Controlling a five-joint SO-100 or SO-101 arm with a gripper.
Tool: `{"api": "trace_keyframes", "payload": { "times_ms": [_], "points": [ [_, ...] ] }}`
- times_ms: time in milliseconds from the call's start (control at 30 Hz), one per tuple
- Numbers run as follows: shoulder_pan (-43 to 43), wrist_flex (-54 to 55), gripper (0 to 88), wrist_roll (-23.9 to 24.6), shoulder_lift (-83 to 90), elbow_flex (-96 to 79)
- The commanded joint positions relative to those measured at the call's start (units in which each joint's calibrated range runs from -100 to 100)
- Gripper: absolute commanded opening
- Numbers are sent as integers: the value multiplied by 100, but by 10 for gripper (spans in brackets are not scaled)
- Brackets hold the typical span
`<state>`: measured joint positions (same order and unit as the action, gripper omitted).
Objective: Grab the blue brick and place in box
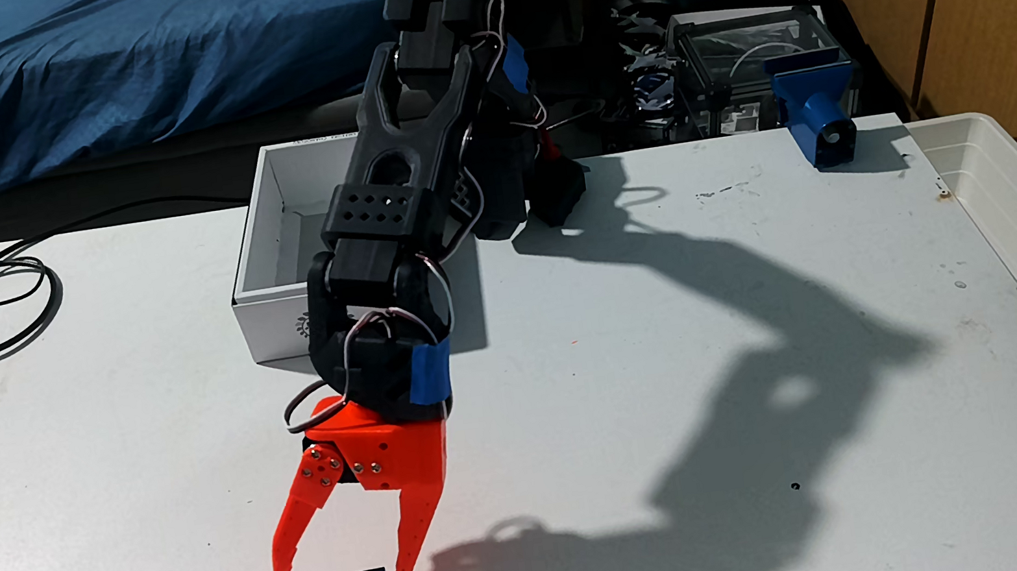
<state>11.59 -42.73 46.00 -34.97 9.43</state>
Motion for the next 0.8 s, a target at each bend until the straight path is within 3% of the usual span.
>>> {"api": "trace_keyframes", "payload": {
  "times_ms": [0,167,767],
  "points": [
    [-74,64,292,28,51,210],
    [-96,64,248,28,51,184],
    [-119,29,248,22,-237,308]
  ]
}}
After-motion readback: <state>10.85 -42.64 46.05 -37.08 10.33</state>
